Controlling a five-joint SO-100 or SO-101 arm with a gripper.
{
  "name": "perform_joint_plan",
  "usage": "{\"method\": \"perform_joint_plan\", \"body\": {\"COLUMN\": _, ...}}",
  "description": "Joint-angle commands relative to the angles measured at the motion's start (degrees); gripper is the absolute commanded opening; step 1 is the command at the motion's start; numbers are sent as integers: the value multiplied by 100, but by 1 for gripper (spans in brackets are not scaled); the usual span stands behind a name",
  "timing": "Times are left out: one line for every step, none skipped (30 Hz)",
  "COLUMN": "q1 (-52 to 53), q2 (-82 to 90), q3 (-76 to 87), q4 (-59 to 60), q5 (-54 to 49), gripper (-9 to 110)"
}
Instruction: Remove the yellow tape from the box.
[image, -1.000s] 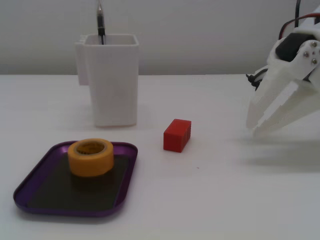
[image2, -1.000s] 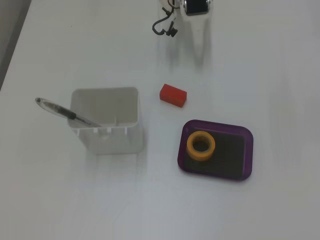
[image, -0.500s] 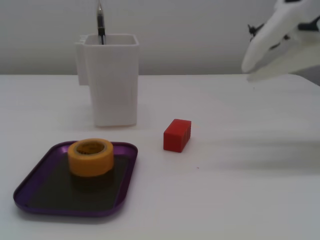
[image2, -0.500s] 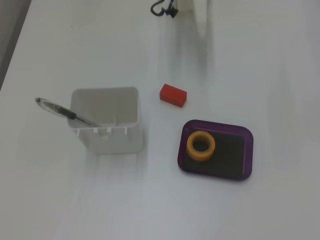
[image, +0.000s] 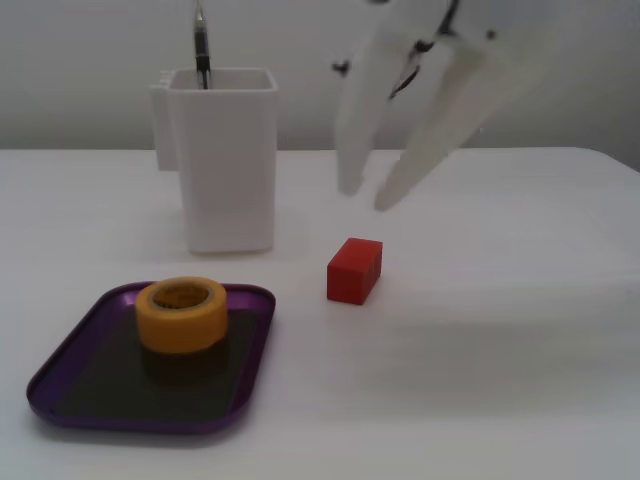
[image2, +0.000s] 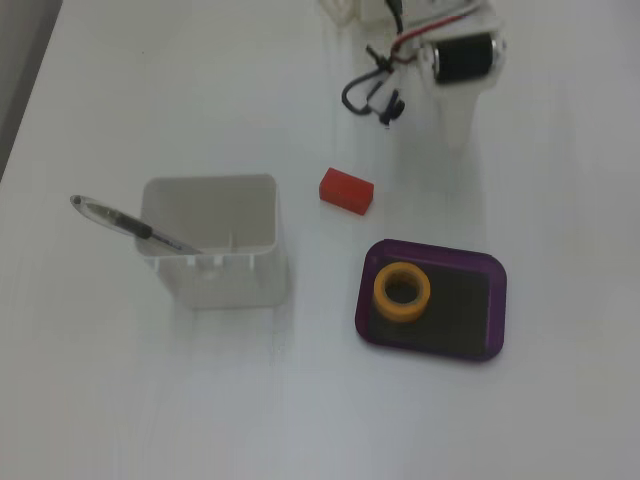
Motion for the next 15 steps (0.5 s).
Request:
{"method": "perform_joint_plan", "body": {"q1": 0, "q2": -817, "q3": -1055, "q4": 26, "q5": -44, "gripper": 12}}
{"method": "perform_joint_plan", "body": {"q1": 9, "q2": -1046, "q3": -1248, "q4": 26, "q5": -44, "gripper": 13}}
{"method": "perform_joint_plan", "body": {"q1": 9, "q2": -1257, "q3": -1415, "q4": 26, "q5": -44, "gripper": 14}}
{"method": "perform_joint_plan", "body": {"q1": 9, "q2": -1459, "q3": -1556, "q4": 9, "q5": -44, "gripper": 15}}
{"method": "perform_joint_plan", "body": {"q1": 18, "q2": -1644, "q3": -1687, "q4": -18, "q5": -44, "gripper": 16}}
{"method": "perform_joint_plan", "body": {"q1": 26, "q2": -1811, "q3": -1793, "q4": -35, "q5": -53, "gripper": 16}}
{"method": "perform_joint_plan", "body": {"q1": 79, "q2": -1951, "q3": -1881, "q4": -44, "q5": -53, "gripper": 16}}
{"method": "perform_joint_plan", "body": {"q1": 176, "q2": -2074, "q3": -1960, "q4": -53, "q5": -53, "gripper": 16}}
{"method": "perform_joint_plan", "body": {"q1": 264, "q2": -2180, "q3": -2030, "q4": -53, "q5": -53, "gripper": 16}}
{"method": "perform_joint_plan", "body": {"q1": 334, "q2": -2285, "q3": -2092, "q4": -53, "q5": -53, "gripper": 16}}
{"method": "perform_joint_plan", "body": {"q1": 378, "q2": -2391, "q3": -2145, "q4": -53, "q5": -53, "gripper": 16}}
{"method": "perform_joint_plan", "body": {"q1": 431, "q2": -2487, "q3": -2206, "q4": -62, "q5": -53, "gripper": 16}}
{"method": "perform_joint_plan", "body": {"q1": 483, "q2": -2558, "q3": -2259, "q4": -62, "q5": -62, "gripper": 16}}
{"method": "perform_joint_plan", "body": {"q1": 545, "q2": -2619, "q3": -2329, "q4": -62, "q5": -62, "gripper": 16}}
{"method": "perform_joint_plan", "body": {"q1": 606, "q2": -2663, "q3": -2399, "q4": -62, "q5": -62, "gripper": 16}}
